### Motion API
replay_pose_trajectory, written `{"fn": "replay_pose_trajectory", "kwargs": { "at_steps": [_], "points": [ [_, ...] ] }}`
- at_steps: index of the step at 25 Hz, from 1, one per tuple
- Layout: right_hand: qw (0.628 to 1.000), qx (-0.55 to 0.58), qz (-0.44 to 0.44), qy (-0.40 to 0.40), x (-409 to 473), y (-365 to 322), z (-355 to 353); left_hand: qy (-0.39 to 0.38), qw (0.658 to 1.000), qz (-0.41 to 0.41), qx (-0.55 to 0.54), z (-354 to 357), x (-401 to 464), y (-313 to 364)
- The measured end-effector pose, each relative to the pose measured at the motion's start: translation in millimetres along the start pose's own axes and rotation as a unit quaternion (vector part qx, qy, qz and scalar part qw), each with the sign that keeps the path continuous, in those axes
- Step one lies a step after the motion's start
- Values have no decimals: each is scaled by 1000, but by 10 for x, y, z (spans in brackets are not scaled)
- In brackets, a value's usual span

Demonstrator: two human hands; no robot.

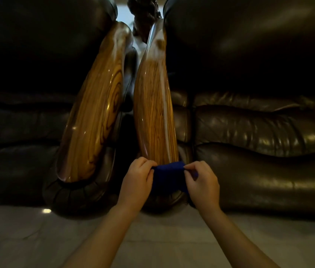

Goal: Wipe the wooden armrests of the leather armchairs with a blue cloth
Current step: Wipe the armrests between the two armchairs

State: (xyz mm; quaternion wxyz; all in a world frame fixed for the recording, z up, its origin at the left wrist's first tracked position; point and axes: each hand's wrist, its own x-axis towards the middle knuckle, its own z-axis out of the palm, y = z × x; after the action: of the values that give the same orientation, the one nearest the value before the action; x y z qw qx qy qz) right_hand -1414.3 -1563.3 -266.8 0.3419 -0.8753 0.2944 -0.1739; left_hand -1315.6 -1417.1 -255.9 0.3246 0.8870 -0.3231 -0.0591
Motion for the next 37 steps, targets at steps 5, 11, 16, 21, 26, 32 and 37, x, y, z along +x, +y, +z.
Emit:
{"fn": "replay_pose_trajectory", "kwargs": {
  "at_steps": [5, 11, 16, 21, 26, 32, 37],
  "points": [
    [998, 17, 13, 54, 109, 145, 335, 36, 999, -8, 3, 290, 171, -187],
    [999, 12, -1, 50, 329, 280, 576, 99, 995, -29, -17, 521, 402, -266],
    [995, -94, -32, 5, 201, 361, 957, 58, 993, -37, 100, 864, 185, -371],
    [992, -121, -16, 37, 467, 412, 1188, 73, 992, -91, 53, 1098, 423, -490],
    [991, -114, -37, 54, 836, 318, 1186, 115, 987, -93, 65, 1078, 769, -498],
    [990, -121, -46, 48, 1397, 89, 1151, 131, 982, -92, 96, 915, 1322, -524],
    [989, -125, -51, 53, 1959, -145, 1138, 120, 980, -82, 135, 671, 1929, -514]
  ]
}}
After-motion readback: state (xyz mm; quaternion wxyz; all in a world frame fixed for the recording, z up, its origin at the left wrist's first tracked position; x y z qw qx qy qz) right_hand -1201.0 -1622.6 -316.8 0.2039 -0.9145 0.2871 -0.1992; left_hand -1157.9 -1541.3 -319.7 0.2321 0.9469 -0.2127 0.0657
